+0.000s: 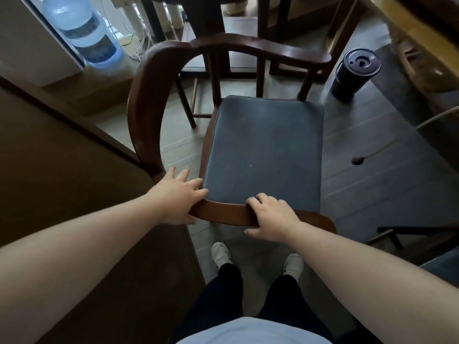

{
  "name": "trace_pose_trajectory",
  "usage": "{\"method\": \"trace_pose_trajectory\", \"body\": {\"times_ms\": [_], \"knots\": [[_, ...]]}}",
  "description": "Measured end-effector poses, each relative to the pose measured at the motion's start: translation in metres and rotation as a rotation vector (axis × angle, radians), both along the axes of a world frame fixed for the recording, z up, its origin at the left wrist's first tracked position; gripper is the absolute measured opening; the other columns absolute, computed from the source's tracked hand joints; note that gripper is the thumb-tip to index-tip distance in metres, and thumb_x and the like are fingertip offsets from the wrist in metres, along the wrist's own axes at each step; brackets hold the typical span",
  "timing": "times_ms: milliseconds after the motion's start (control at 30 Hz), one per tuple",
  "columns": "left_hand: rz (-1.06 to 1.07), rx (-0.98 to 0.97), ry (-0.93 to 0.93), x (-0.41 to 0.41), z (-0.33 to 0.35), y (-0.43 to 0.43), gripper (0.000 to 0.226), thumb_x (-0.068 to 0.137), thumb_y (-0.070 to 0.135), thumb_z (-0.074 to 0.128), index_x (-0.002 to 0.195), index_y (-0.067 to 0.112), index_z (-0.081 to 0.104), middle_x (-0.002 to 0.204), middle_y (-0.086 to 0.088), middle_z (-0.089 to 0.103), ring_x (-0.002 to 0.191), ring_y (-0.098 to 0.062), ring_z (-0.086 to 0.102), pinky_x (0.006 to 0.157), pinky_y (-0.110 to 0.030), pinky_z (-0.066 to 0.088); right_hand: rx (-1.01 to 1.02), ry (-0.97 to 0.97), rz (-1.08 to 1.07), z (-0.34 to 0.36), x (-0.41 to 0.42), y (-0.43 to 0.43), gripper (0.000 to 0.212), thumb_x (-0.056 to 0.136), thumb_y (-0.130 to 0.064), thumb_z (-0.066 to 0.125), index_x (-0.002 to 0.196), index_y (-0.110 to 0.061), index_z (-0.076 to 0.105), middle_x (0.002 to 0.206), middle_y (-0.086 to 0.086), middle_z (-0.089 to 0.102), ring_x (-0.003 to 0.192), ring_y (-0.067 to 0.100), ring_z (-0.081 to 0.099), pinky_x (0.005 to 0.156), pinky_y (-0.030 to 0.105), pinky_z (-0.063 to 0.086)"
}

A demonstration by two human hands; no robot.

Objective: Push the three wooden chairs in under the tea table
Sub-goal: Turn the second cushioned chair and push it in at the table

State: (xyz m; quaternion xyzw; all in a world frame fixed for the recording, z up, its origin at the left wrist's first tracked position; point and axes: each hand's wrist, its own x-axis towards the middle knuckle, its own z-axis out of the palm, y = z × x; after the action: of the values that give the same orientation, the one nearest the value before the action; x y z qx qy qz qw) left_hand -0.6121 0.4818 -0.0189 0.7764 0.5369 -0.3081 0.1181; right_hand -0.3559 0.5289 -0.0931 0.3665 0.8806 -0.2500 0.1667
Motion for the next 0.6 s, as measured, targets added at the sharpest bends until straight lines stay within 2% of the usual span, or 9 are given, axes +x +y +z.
{"method": "trace_pose_trajectory", "body": {"times_ms": [67,167,267,333,400,467,533,600], "knots": [[-0.098,-0.059,0.057,-0.016,-0.009,0.007,0.089,0.076,0.07,0.057,0.145,0.03,0.019,0.154,-0.009,0.029,0.14,-0.044,0.015,0.109,-0.07,0.012,0.003,-0.007,-0.031,-0.008,-0.015,-0.004,0.075,0.072,-0.065,0.066,0.129,-0.023,0.041,0.121,0.005,0.052,0.111,0.029,0.051,0.092,0.047,0.044],[-0.175,-0.049,0.116,-0.034,-0.022,0.017,0.097,0.071,0.073,0.059,0.145,0.027,0.017,0.149,-0.012,0.034,0.139,-0.043,0.019,0.108,-0.068,0.011,0.012,-0.017,-0.023,-0.014,-0.035,-0.007,0.072,0.07,-0.06,0.067,0.127,-0.024,0.043,0.119,0.005,0.052,0.11,0.029,0.05,0.091,0.047,0.042],[-0.218,-0.066,0.142,-0.05,-0.03,0.022,0.077,0.078,0.056,0.062,0.141,0.027,0.028,0.137,-0.012,0.046,0.131,-0.04,0.033,0.108,-0.066,0.02,-0.027,0.034,-0.006,-0.014,-0.049,-0.007,0.065,0.07,-0.053,0.069,0.123,-0.024,0.045,0.114,0.004,0.053,0.106,0.028,0.052,0.085,0.045,0.044],[-0.199,-0.107,0.143,-0.056,-0.034,0.022,0.057,0.082,0.046,0.06,0.132,0.027,0.038,0.121,-0.008,0.056,0.116,-0.034,0.049,0.104,-0.06,0.031,-0.056,0.076,0.004,-0.016,-0.05,-0.009,0.058,0.069,-0.05,0.068,0.117,-0.024,0.047,0.108,0.002,0.055,0.101,0.027,0.056,0.078,0.041,0.045],[-0.182,-0.125,0.104,-0.063,-0.037,0.026,0.049,0.08,0.046,0.061,0.121,0.027,0.044,0.106,-0.004,0.061,0.101,-0.029,0.057,0.094,-0.049,0.041,-0.037,0.058,0.002,-0.021,-0.051,-0.005,0.051,0.066,-0.054,0.064,0.105,-0.025,0.048,0.098,0.0,0.057,0.095,0.027,0.059,0.071,0.038,0.043],[-0.185,-0.128,0.059,-0.068,-0.039,0.029,0.047,0.075,0.051,0.061,0.113,0.028,0.045,0.1,-0.001,0.063,0.096,-0.026,0.059,0.083,-0.042,0.043,-0.027,0.023,0.002,-0.023,-0.054,0.002,0.045,0.06,-0.058,0.06,0.087,-0.026,0.044,0.079,-0.006,0.052,0.084,0.027,0.061,0.062,0.035,0.037],[-0.186,-0.111,0.039,-0.069,-0.041,0.03,0.044,0.071,0.054,0.055,0.106,0.029,0.047,0.098,0.001,0.063,0.094,-0.025,0.059,0.081,-0.04,0.044,-0.053,-0.008,0.036,-0.022,-0.059,0.008,0.044,0.055,-0.06,0.059,0.077,-0.029,0.037,0.068,-0.01,0.044,0.073,0.026,0.058,0.056,0.034,0.033],[-0.157,-0.113,0.015,-0.066,-0.044,0.027,0.04,0.069,0.053,0.051,0.1,0.029,0.048,0.096,0.001,0.064,0.093,-0.024,0.059,0.082,-0.041,0.045,-0.08,-0.037,0.11,-0.022,-0.061,0.011,0.044,0.054,-0.061,0.059,0.075,-0.031,0.035,0.067,-0.01,0.044,0.067,0.023,0.053,0.052,0.033,0.031]]}}
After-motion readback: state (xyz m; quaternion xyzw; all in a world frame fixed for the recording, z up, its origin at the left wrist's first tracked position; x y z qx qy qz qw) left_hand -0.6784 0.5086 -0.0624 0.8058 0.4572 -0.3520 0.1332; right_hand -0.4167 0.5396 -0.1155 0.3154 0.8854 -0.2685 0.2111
